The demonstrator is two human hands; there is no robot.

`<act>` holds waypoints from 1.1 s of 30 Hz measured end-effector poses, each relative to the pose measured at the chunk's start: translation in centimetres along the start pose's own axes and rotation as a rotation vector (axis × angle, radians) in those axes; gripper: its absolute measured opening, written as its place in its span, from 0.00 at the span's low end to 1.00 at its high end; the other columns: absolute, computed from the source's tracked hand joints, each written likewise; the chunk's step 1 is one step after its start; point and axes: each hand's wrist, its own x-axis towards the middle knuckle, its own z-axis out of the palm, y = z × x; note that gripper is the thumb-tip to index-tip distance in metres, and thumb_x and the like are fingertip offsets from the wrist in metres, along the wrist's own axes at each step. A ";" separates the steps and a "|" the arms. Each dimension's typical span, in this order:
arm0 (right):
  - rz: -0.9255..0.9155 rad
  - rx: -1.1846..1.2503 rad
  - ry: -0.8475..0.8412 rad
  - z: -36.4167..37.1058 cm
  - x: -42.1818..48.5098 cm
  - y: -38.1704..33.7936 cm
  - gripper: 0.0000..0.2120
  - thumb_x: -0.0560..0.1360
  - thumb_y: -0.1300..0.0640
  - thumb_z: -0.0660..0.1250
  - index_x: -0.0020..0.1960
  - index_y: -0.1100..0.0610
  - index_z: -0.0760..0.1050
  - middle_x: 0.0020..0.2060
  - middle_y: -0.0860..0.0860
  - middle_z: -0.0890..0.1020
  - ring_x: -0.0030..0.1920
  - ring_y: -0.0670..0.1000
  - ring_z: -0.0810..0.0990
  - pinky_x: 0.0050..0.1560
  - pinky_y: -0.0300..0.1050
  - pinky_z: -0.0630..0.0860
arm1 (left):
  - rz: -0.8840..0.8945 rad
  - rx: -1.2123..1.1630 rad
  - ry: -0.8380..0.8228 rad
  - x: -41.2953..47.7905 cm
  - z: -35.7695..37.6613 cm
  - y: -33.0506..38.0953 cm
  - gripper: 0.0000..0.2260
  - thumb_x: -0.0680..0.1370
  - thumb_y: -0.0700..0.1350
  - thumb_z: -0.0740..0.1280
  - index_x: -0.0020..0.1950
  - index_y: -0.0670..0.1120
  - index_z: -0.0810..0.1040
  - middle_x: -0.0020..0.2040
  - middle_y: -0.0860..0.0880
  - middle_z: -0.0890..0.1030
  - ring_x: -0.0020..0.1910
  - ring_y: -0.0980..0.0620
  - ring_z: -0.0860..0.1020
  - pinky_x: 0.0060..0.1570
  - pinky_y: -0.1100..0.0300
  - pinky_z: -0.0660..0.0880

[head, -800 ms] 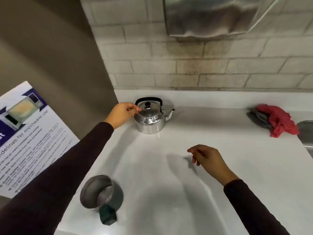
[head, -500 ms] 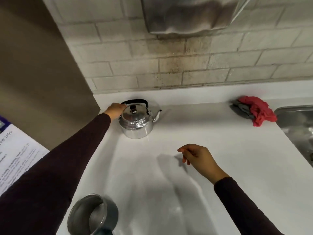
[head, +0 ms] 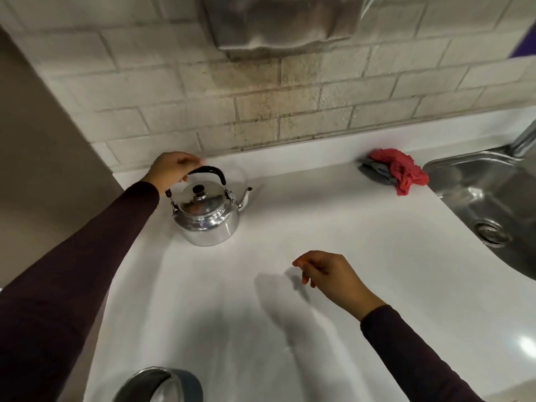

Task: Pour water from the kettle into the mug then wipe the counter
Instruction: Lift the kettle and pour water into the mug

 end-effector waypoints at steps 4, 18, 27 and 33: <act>0.001 -0.021 0.017 0.1 -0.5 -0.4 0.08 0.77 0.55 0.63 0.45 0.51 0.81 0.29 0.45 0.81 0.30 0.41 0.76 0.42 0.40 0.75 | 0.104 0.322 -0.214 -0.2 0.2 0.8 0.11 0.70 0.56 0.71 0.48 0.53 0.83 0.39 0.52 0.82 0.38 0.57 0.77 0.42 0.63 0.70; -0.054 -0.053 0.003 -1.6 -1.5 -0.2 0.10 0.77 0.56 0.64 0.43 0.45 0.81 0.31 0.47 0.83 0.30 0.44 0.76 0.38 0.41 0.75 | 0.231 0.016 0.144 -8.1 -3.6 7.6 0.10 0.70 0.46 0.73 0.48 0.59 0.83 0.48 0.56 0.84 0.46 0.70 0.79 0.54 0.73 0.72; -0.235 -0.033 -0.150 -2.2 -0.2 -1.2 0.14 0.77 0.59 0.63 0.42 0.42 0.80 0.33 0.43 0.83 0.30 0.41 0.78 0.35 0.28 0.73 | 0.248 0.278 0.410 -21.6 -8.5 15.4 0.10 0.70 0.54 0.71 0.51 0.58 0.82 0.42 0.63 0.81 0.44 0.69 0.79 0.50 0.72 0.73; -0.350 -0.039 -0.313 -0.3 0.5 -2.2 0.14 0.77 0.59 0.63 0.42 0.42 0.80 0.34 0.44 0.83 0.30 0.42 0.79 0.35 0.26 0.72 | 0.079 0.380 0.581 -32.0 -10.3 17.0 0.08 0.70 0.54 0.72 0.48 0.58 0.83 0.34 0.66 0.83 0.34 0.68 0.78 0.34 0.79 0.71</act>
